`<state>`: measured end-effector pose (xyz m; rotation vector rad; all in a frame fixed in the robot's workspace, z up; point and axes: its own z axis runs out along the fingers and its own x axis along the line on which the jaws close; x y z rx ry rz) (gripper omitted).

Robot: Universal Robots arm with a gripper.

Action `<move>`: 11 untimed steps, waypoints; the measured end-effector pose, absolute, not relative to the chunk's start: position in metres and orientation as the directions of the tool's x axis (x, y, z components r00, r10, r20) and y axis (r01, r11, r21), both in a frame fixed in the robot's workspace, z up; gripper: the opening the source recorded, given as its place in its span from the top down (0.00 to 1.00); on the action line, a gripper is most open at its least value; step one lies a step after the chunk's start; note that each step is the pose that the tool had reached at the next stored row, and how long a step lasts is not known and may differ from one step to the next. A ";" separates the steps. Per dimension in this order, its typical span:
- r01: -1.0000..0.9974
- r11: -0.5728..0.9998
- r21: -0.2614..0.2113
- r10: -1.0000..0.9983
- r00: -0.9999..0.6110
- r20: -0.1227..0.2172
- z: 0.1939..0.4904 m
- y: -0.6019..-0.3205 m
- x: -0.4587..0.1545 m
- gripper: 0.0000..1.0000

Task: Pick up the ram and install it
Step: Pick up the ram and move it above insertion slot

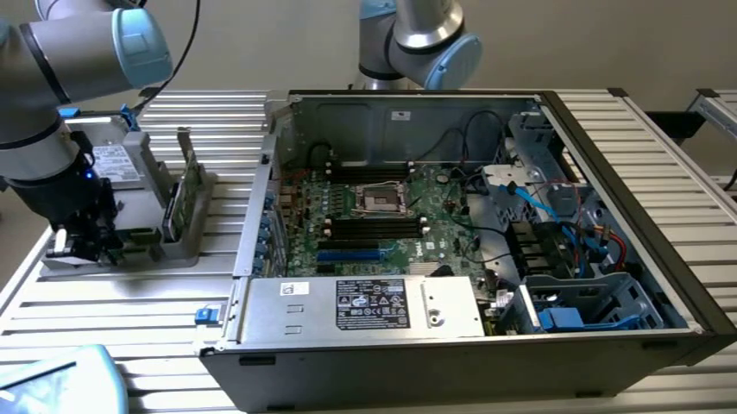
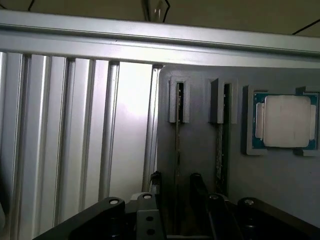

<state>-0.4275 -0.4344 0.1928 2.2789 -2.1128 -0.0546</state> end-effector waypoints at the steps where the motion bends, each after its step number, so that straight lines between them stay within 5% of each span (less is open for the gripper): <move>1: -0.996 -0.075 0.048 -0.997 0.075 -0.003 0.193 -0.434 -0.427 0.63; 6: -0.996 -0.075 0.048 -0.997 0.075 -0.003 0.193 -0.434 -0.427 0.65; 7: -0.996 -0.075 0.048 -0.997 0.075 -0.003 0.193 -0.434 -0.427 0.78; 11: -0.996 -0.075 0.048 -0.997 0.075 -0.003 0.193 -0.434 -0.427 0.86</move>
